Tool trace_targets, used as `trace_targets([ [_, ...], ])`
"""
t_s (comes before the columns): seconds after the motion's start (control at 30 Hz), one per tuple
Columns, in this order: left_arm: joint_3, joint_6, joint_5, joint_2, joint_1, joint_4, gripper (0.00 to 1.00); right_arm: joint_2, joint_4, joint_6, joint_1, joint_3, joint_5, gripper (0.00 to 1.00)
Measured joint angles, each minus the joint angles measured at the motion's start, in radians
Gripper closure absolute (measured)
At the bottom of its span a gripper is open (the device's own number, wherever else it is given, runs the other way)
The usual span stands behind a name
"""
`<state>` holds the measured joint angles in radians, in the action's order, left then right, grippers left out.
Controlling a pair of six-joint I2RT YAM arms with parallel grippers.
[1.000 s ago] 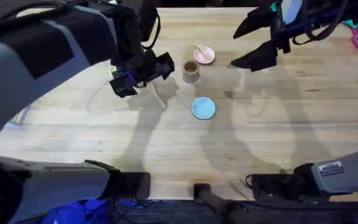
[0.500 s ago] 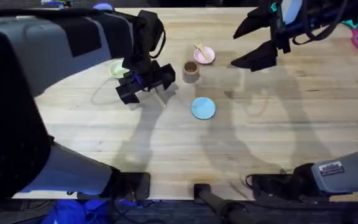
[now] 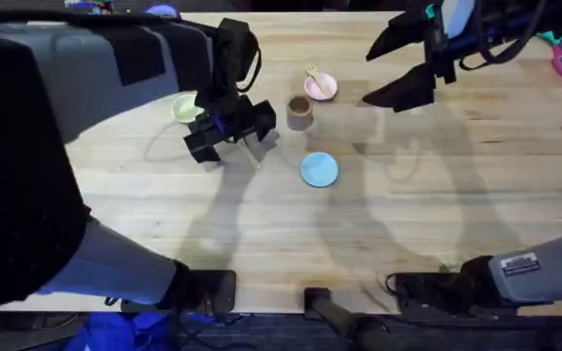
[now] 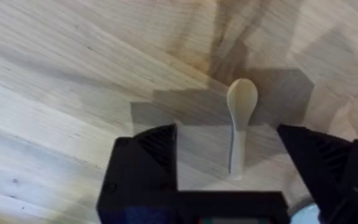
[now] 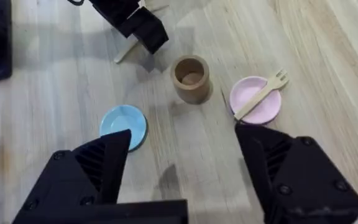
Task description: Pick up a utensil and set it on the pink plate, then put the other utensil in the container.
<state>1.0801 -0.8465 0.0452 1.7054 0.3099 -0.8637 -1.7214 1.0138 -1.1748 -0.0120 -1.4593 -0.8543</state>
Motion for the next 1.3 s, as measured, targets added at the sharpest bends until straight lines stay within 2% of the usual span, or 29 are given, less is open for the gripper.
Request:
trace_targets([
  [0.17,0.000,-0.002,0.001,0.003,0.000,0.006,0.258,0.000,0.000,0.000,0.000,0.000,0.000,0.004],
  [0.27,0.006,-0.003,0.000,0.009,0.000,0.005,0.317,0.000,0.000,0.000,0.000,0.000,0.000,0.004],
  [0.53,0.016,-0.003,-0.012,0.018,0.000,0.004,0.559,0.000,0.000,0.000,0.000,0.000,0.000,0.004],
  [0.93,0.016,-0.003,-0.021,0.018,0.000,0.009,0.753,0.000,0.000,0.000,0.000,0.000,0.000,0.005],
  [1.3,0.016,-0.003,-0.024,0.018,0.000,0.010,0.773,0.000,0.000,0.000,0.000,0.000,0.000,0.004],
])
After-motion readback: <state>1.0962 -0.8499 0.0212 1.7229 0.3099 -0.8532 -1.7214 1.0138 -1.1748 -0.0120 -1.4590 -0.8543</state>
